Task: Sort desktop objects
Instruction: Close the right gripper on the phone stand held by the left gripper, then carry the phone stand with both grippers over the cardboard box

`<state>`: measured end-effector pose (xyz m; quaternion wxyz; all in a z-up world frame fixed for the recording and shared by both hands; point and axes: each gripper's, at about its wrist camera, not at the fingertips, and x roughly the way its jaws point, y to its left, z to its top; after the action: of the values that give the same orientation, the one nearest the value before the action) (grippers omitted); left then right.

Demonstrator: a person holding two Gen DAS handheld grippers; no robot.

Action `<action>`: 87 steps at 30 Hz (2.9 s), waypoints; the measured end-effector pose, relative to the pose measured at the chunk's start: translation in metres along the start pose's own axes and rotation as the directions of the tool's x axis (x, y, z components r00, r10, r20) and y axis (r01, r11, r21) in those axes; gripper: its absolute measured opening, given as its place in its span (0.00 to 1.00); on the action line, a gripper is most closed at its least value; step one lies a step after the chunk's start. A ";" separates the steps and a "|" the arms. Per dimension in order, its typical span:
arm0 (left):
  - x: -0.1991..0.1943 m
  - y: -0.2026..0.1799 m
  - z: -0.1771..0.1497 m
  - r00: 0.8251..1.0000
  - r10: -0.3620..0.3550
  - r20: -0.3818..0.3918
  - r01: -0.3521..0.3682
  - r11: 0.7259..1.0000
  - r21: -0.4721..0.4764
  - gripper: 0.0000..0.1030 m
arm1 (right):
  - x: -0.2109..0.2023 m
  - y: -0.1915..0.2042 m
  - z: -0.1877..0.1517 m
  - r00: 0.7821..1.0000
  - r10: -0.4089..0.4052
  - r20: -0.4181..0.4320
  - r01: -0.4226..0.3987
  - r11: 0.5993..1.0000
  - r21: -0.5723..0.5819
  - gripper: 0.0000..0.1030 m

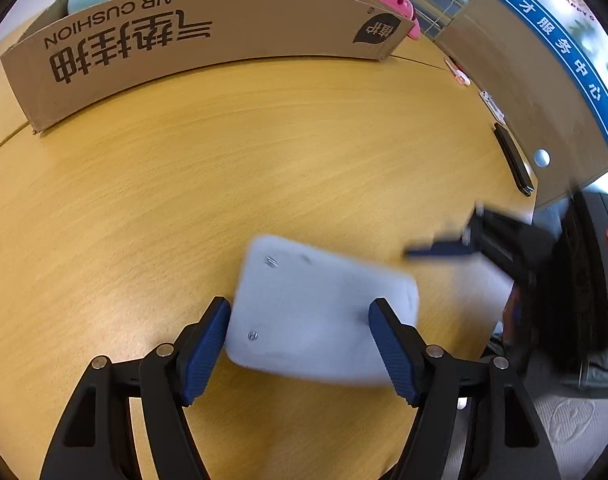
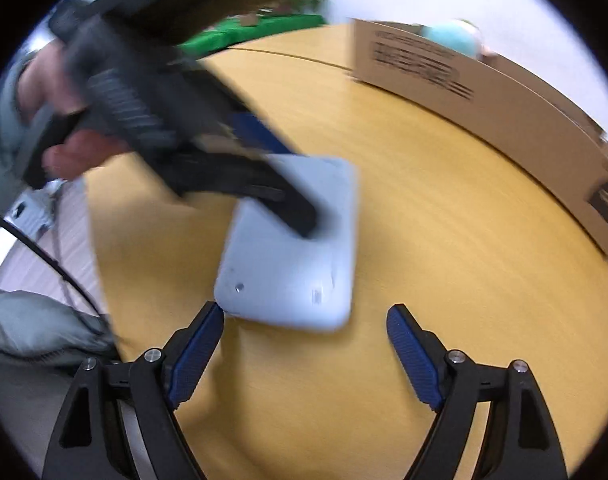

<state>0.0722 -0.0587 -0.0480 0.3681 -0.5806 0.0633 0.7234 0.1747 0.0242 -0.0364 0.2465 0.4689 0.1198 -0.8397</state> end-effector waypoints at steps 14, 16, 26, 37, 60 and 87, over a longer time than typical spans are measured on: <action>0.000 0.007 0.009 0.999 -0.010 0.045 0.011 1.000 -0.010 0.71 | 0.001 -0.025 0.025 0.994 0.095 -0.046 -0.102 0.978 -0.181 0.82; 0.003 0.004 0.013 0.999 -0.018 0.044 0.018 1.000 0.009 0.70 | 0.009 -0.020 0.028 0.991 0.099 -0.085 -0.118 0.962 -0.246 0.82; 0.010 -0.011 0.017 0.987 -0.147 0.068 0.150 0.988 -0.032 0.40 | -0.002 -0.009 0.020 0.994 0.104 -0.038 -0.110 0.948 -0.297 0.63; 0.003 -0.015 0.045 0.971 -0.213 0.112 0.217 0.976 -0.026 0.33 | -0.018 -0.032 0.015 0.999 0.039 0.015 -0.034 0.977 -0.212 0.62; -0.037 -0.027 0.120 0.896 -0.335 0.292 0.366 0.929 -0.056 0.19 | -0.062 -0.099 0.051 0.984 -0.078 0.158 0.048 0.982 0.181 0.62; -0.064 -0.020 0.390 0.846 -0.427 0.321 0.398 0.904 0.154 0.18 | -0.116 -0.298 0.212 0.936 -0.281 0.213 0.176 0.895 0.411 0.62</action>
<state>-0.2216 0.1286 0.1393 0.5435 -0.4286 -0.0996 0.7149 -0.0855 0.2210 0.1652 0.0621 0.3733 -0.0270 -0.9252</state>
